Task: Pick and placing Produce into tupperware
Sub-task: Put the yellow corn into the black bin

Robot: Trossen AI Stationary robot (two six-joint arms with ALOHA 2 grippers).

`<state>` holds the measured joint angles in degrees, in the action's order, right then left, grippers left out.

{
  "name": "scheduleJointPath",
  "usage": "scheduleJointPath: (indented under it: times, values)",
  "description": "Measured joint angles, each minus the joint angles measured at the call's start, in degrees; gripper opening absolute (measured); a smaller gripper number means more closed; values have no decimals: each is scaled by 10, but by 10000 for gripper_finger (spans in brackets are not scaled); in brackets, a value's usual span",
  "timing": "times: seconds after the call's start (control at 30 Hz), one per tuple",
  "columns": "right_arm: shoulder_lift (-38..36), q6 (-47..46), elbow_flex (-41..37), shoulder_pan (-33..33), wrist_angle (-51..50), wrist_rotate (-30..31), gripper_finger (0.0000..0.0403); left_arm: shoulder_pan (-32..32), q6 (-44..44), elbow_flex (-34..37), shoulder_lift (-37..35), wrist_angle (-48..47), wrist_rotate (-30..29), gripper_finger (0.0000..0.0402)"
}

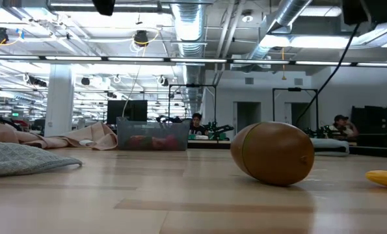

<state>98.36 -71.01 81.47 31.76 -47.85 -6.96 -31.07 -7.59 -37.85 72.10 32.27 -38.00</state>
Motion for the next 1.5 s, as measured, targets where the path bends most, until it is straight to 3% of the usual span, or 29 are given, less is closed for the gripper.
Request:
scheduleJointPath:
  times: [0.27, 0.4, 0.57, 0.7, 0.9, 1.5]
  values:
    - [23, -23, -1, 6, -14, -19, 286, 0, 0, 0, 0, 3, 0, 236]
    - [17, -25, -1, 18, -15, 24, 286, 0, 0, 0, 0, 3, 0, 236]
    - [16, -39, 0, 26, -35, 26, 286, 0, 0, 0, 0, 3, 0, 236]
    - [16, -37, 0, 34, -53, 81, 286, 0, 0, 0, 0, 2, 1, 236]
    - [21, -72, 0, 42, -79, 118, 286, 0, 0, 0, 0, 2, 1, 236]
    - [100, -116, 1, 68, -53, 117, 286, -2, -1, -1, 0, 0, 7, 236]
